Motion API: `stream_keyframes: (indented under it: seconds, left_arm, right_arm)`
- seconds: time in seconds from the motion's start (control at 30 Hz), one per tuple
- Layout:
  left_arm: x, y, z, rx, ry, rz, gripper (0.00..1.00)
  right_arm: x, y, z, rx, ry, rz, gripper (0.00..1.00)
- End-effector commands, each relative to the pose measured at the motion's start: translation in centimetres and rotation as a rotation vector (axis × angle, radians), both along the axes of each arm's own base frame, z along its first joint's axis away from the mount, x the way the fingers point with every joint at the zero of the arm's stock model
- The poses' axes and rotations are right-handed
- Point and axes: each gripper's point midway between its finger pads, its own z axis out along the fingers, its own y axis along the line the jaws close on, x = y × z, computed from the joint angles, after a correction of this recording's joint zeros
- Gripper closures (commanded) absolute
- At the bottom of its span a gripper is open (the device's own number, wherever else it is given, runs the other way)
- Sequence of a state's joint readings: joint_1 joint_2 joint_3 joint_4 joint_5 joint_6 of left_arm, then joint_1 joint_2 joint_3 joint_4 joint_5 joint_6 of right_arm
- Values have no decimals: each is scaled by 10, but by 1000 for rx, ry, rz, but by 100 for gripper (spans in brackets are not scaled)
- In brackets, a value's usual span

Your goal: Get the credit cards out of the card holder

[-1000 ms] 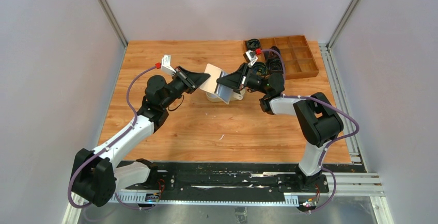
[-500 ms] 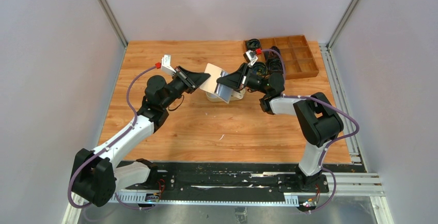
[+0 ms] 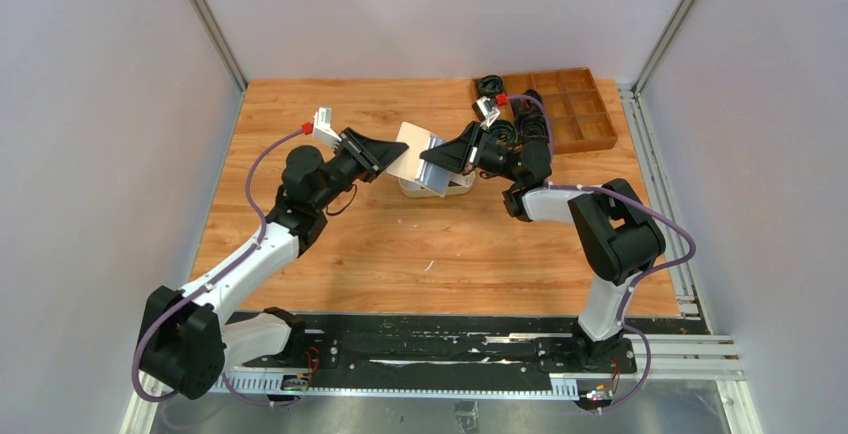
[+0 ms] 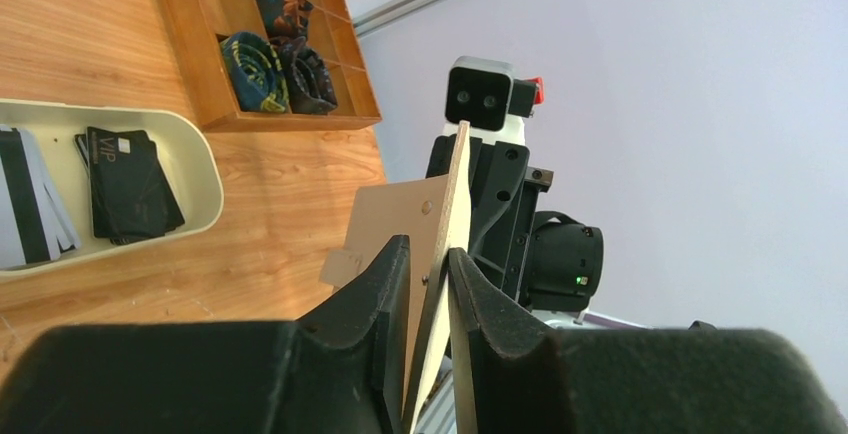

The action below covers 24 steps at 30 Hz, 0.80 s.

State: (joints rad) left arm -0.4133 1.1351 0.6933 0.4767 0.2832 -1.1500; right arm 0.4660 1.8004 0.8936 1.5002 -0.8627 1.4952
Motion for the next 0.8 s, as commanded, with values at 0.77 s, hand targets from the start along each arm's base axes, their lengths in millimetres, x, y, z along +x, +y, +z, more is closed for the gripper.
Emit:
stream_keyframes:
  seconds: [0.77]
  left_arm:
    - [1, 23, -12, -2, 37, 86, 75]
  right_arm:
    - [-2, -6, 7, 26, -78, -19, 100]
